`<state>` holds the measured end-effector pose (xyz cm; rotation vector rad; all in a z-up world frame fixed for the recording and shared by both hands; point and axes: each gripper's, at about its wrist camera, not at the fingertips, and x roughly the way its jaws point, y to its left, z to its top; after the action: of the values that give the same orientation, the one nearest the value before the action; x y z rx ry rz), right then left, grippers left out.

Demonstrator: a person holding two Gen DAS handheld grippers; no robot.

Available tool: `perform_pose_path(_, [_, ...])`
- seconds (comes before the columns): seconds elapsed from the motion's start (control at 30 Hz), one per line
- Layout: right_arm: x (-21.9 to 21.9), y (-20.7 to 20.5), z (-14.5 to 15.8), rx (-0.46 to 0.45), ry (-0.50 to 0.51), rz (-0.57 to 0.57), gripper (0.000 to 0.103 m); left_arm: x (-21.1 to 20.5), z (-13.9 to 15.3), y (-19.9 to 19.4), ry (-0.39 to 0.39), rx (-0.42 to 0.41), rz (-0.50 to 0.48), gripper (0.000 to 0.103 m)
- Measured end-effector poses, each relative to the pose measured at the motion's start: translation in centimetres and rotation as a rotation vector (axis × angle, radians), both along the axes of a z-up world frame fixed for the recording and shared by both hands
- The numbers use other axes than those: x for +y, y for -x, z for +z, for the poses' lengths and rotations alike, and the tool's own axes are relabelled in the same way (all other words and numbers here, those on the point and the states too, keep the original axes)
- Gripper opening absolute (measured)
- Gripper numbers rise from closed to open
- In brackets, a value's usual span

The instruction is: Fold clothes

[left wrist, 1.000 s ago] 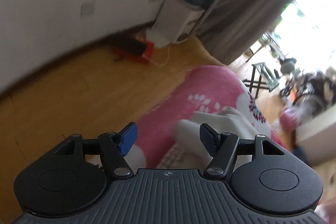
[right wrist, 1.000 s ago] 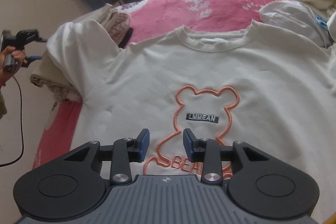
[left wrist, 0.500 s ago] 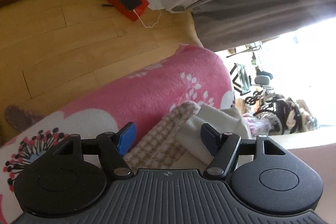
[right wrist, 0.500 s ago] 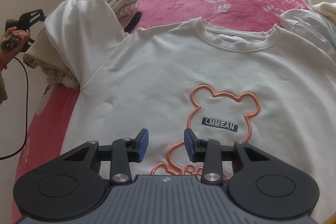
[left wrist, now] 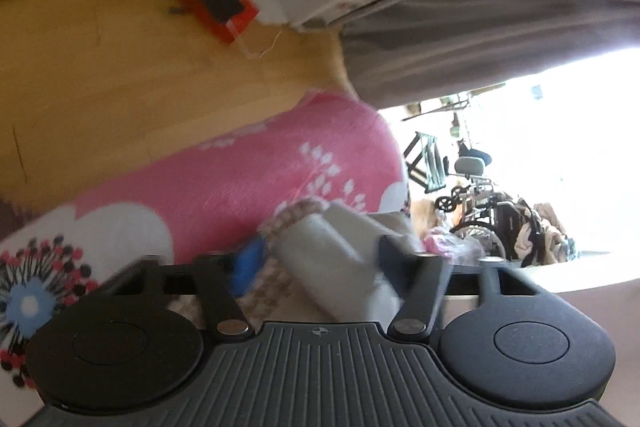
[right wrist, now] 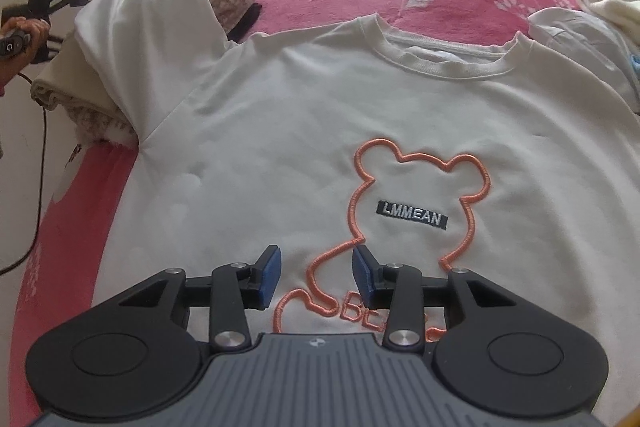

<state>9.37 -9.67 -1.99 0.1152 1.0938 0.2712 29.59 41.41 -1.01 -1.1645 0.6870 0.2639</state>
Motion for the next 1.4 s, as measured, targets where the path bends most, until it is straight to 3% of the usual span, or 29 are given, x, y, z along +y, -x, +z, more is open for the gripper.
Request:
perform_pose_path(0.03, [-0.1,0.1,0.0,-0.002,-0.002,-0.003,0.042,-0.3,0.6,0.0,-0.035,-0.008,0.0,0.033])
perform_pose_path(0.07, [-0.1,0.1,0.1,-0.005,-0.004,-0.007,0.042,-0.6,1.3,0.2,-0.076,-0.018,0.002,0.02])
perform_pose_path(0.17, [-0.3,0.7,0.4,-0.019,-0.014,-0.015,0.042,-1.5,3.5,0.7,-0.181,-0.065,0.003,0.007])
perform_pose_path(0.4, [-0.7,2.9,1.7,-0.061,-0.045,-0.033,0.042,-5.1,10.7,3.6,-0.392,-0.207,-0.047,0.004])
perform_pose_path(0.63, [-1.4,5.9,3.3,-0.116,-0.107,-0.061,0.042,-9.9,20.0,10.3,-0.574,-0.386,-0.115,0.004])
perform_pose_path(0.73, [-1.9,7.0,3.7,-0.128,-0.134,-0.076,0.042,-10.9,22.5,12.5,-0.695,-0.397,-0.127,0.004])
perform_pose_path(0.83, [-2.4,7.8,3.9,-0.135,-0.144,-0.081,0.042,-10.3,23.2,13.7,-0.732,-0.395,-0.105,0.004])
perform_pose_path(0.93, [-2.9,8.5,4.1,-0.139,-0.141,-0.093,0.042,-9.3,22.6,13.4,-0.771,-0.352,-0.074,0.004])
perform_pose_path(1.07, [-4.0,9.1,4.2,-0.132,-0.143,-0.117,0.042,-7.2,19.0,12.9,-0.826,-0.262,-0.054,0.004])
perform_pose_path(1.17, [-4.4,8.8,3.7,-0.109,-0.137,-0.129,0.042,-4.5,13.8,11.3,-0.849,-0.073,-0.056,0.007])
perform_pose_path(1.27, [-4.4,8.1,3.1,-0.087,-0.128,-0.141,0.042,-0.9,7.6,10.8,-0.768,0.156,0.013,0.012])
perform_pose_path(1.33, [-4.3,7.4,2.8,-0.08,-0.11,-0.151,0.043,0.8,5.1,11.9,-0.698,0.199,0.08,0.012])
perform_pose_path(1.4, [-4.0,6.5,2.5,-0.071,-0.086,-0.156,0.046,1.4,3.8,13.1,-0.641,0.188,0.119,0.016])
